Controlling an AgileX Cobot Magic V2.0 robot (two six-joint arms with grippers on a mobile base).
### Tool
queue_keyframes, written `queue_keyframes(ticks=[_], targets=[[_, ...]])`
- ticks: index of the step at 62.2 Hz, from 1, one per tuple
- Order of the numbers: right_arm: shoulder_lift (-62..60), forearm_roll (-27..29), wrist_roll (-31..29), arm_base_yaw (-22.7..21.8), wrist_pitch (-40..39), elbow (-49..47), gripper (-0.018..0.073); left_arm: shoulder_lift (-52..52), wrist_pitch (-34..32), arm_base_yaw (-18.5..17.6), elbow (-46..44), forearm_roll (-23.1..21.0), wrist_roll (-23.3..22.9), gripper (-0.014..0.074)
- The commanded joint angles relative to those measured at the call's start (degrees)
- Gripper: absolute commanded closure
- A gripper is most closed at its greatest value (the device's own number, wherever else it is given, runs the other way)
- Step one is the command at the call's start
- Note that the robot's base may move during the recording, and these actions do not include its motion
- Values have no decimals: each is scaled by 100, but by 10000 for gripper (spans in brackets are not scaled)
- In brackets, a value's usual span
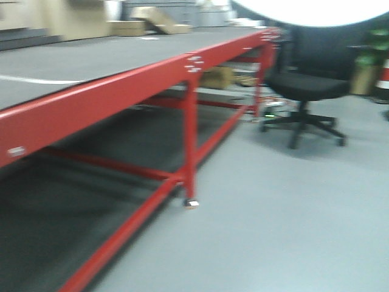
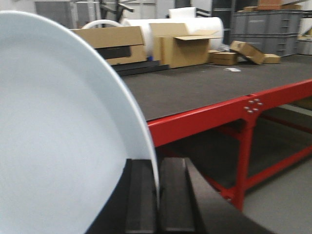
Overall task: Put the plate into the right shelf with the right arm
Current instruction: 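Drive the base to the steel shelf holding the plate in the right gripper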
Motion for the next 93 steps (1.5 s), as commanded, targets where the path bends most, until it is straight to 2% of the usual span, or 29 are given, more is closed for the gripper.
queue_keyframes(ticks=[1,93], targets=[[10,-47,-4,-12,-566,-162,503,-39,-484,15,57,-35,-16,643],[10,-47,-4,-12,-566,-162,503,-39,-484,15,57,-35,-16,643]])
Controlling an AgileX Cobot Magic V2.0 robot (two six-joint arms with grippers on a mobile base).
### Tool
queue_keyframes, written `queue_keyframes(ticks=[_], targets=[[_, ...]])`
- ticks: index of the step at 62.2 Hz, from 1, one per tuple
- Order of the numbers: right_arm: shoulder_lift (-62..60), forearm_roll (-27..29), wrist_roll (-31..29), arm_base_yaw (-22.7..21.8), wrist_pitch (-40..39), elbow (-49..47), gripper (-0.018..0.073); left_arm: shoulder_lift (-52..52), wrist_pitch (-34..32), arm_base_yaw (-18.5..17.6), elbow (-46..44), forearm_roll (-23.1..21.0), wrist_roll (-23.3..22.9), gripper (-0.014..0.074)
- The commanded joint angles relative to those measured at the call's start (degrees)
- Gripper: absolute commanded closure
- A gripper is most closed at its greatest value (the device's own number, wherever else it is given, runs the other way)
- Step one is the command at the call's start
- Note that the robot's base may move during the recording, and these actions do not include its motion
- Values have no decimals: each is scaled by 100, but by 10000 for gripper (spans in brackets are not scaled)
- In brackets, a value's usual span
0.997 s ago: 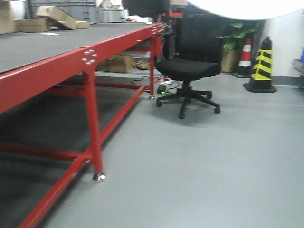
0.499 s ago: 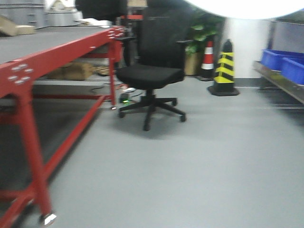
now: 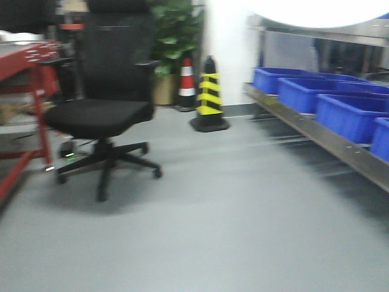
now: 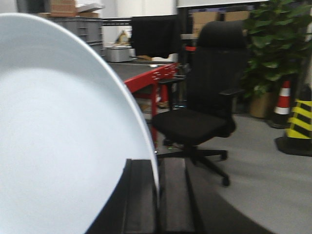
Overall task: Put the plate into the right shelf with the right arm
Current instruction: 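Drive the base to the steel shelf holding the plate in the right gripper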
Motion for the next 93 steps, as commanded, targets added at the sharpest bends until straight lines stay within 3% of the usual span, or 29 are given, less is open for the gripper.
queue_keyframes(ticks=[1,93], targets=[[10,-47,-4,-12,-566,-162,503,-39,-484,15,57,-35,-16,643],[10,-47,-4,-12,-540,-162,503,-39,-484,15,57,-35,-16,643]])
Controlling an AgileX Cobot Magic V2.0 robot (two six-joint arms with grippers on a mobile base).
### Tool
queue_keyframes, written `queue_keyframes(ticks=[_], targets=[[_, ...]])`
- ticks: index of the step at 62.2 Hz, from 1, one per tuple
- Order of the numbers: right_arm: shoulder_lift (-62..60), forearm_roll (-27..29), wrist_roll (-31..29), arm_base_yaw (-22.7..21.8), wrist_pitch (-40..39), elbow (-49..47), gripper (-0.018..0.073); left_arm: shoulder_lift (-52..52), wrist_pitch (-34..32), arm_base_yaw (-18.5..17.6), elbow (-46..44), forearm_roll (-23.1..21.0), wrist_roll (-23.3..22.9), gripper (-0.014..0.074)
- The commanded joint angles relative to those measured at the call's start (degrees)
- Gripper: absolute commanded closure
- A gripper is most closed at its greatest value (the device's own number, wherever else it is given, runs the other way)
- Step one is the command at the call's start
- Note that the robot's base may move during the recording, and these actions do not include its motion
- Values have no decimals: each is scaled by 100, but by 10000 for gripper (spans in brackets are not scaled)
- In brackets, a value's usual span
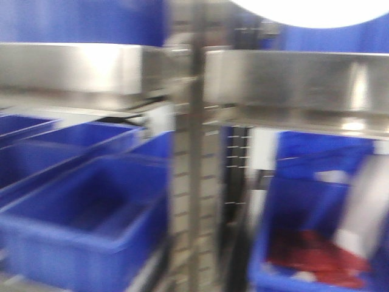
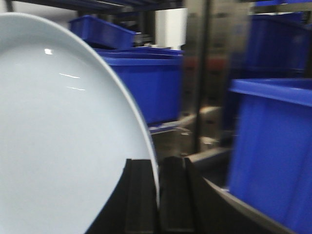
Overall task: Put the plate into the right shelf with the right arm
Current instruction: 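Drive the base to the steel shelf holding the plate in the right gripper, then lower the plate into the blue bin on the shelf with the right gripper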
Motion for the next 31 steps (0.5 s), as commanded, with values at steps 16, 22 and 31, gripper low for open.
queue_keyframes(ticks=[16,22,31], targets=[[10,-47,-4,-12,-540,-162,503,-39,-484,15,57,-35,-16,643],[10,-47,-4,-12,-540,-162,503,-39,-484,15,57,-35,-16,643],[10,-47,-4,-12,-540,-162,503,-39,-484,15,57,-35,-16,643]])
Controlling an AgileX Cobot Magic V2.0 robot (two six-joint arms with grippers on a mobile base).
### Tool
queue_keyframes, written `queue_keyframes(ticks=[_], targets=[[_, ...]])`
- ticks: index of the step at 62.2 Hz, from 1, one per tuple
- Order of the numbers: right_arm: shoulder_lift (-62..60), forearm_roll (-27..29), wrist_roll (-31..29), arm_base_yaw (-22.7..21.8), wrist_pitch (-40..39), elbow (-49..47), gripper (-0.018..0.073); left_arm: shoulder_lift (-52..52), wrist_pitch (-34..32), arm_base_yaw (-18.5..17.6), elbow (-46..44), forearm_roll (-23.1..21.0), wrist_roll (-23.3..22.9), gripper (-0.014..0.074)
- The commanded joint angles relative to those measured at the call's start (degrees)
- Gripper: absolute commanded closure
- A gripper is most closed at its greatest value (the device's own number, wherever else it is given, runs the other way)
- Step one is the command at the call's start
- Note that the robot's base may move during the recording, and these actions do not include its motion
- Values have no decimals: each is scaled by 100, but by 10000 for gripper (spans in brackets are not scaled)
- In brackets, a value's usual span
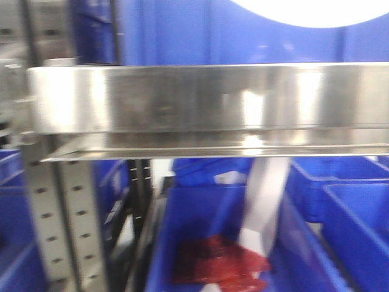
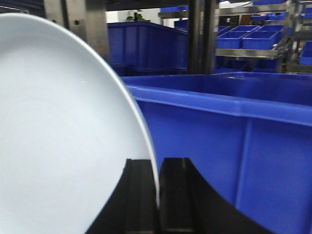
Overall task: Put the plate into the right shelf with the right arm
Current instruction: 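Lower the plate into the blue bin on the shelf with the right gripper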
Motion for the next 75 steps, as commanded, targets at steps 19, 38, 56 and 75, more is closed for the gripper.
queue_keyframes(ticks=[19,38,56,75], targets=[[10,-47,-4,-12,-546,-162,503,-39,-484,15,57,-35,-16,643],[10,-42,1,-12,-606,-162,503,-39,-484,15,57,-35,-16,643],[245,428,-23,-12,-1482,-792,503,-39,-484,15,57,-35,-16,643],[1918,552,-172,-17,-391,-3187,498,-39,-484,15,57,-35,-16,643]])
